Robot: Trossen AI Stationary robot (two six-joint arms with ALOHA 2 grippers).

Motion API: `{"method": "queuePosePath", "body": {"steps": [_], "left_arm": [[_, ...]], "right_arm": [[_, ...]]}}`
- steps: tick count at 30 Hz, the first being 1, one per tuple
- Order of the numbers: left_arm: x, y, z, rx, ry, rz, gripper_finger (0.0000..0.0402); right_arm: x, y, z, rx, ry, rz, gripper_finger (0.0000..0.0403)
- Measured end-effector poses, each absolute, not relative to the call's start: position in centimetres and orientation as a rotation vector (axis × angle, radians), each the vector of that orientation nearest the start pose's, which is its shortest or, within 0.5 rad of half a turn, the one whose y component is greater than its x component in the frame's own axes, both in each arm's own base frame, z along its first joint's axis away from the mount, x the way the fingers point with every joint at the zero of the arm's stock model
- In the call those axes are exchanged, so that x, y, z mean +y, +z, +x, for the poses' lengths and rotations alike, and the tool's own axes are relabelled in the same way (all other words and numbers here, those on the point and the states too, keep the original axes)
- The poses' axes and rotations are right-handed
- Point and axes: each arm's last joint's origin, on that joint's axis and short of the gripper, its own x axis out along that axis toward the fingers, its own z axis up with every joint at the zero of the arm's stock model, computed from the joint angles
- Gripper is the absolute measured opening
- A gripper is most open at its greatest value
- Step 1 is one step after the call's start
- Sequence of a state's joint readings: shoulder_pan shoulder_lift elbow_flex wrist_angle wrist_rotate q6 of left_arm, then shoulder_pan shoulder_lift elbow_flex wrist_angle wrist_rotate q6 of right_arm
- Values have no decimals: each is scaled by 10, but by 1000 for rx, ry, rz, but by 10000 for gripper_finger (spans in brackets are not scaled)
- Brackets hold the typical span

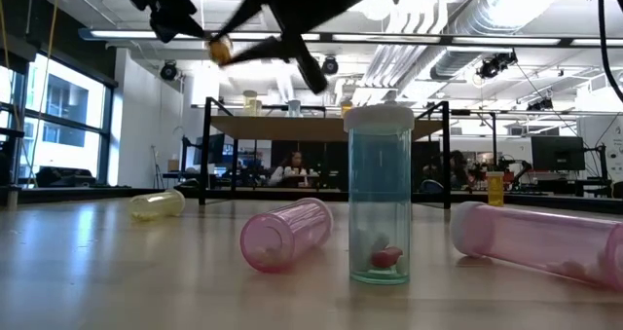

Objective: Pick and place medicine bottles onto shelf by color
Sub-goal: Put the bottom orange pill bottle on the shelf aligned with the other orange pill bottle

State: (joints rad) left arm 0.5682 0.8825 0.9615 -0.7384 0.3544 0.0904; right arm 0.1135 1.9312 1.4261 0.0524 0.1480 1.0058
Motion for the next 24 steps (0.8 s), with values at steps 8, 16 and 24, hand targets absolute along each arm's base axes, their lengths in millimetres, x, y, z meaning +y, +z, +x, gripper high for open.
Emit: {"method": "queuePosePath", "body": {"steps": [8, 16, 24], "left_arm": [[80, 329, 146, 590, 137, -219, 227], [74, 333, 149, 514, -92, -291, 227], [78, 354, 158, 310, -122, -329, 227]], "right_arm": [[46, 264, 442, 258, -153, 784, 78], [44, 293, 437, 119, -89, 623, 78], [44, 315, 431, 4, -52, 491, 78]]}}
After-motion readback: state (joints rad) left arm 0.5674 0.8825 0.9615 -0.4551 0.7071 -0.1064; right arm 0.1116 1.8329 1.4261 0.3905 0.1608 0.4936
